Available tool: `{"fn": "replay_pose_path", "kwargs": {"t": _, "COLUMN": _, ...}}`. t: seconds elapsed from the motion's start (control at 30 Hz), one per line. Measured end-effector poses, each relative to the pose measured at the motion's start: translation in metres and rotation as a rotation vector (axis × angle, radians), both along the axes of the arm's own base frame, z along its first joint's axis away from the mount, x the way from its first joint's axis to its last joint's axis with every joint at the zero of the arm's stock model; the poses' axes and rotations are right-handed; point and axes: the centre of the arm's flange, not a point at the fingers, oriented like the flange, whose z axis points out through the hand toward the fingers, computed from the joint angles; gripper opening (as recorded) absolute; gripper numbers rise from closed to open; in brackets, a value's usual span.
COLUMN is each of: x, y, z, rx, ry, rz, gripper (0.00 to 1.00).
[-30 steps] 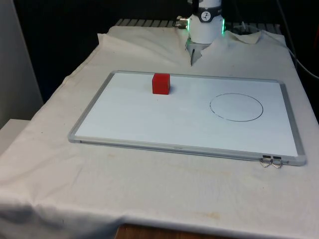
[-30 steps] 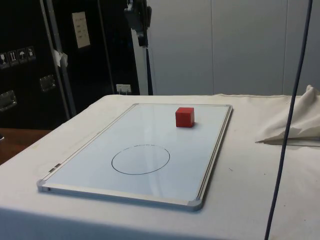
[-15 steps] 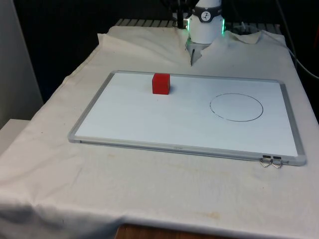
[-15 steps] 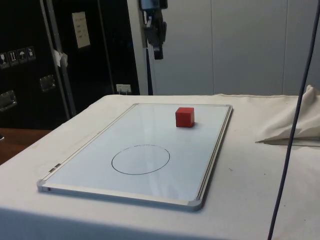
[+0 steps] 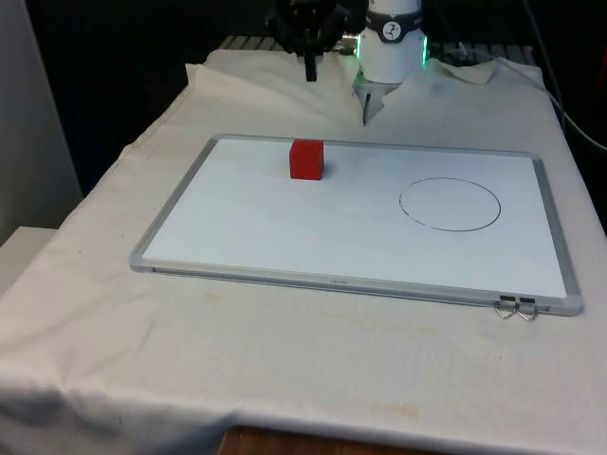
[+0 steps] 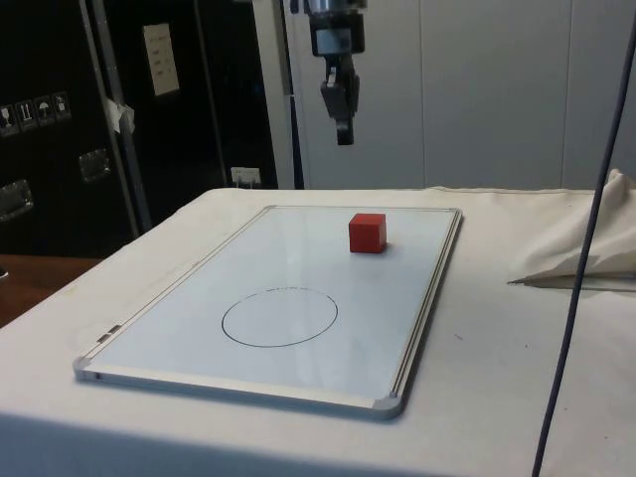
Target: Push the cube into the marked area.
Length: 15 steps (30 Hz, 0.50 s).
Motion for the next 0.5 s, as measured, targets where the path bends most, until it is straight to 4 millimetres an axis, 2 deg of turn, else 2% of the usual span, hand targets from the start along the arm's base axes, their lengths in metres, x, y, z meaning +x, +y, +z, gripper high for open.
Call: {"fn": "replay_pose_path", "kwargs": {"t": 0.5, "x": -0.032, "y": -0.044, "z": -0.05, "rx": 0.005, "ry": -0.005, "rz": 0.011, "gripper": 0.0}}
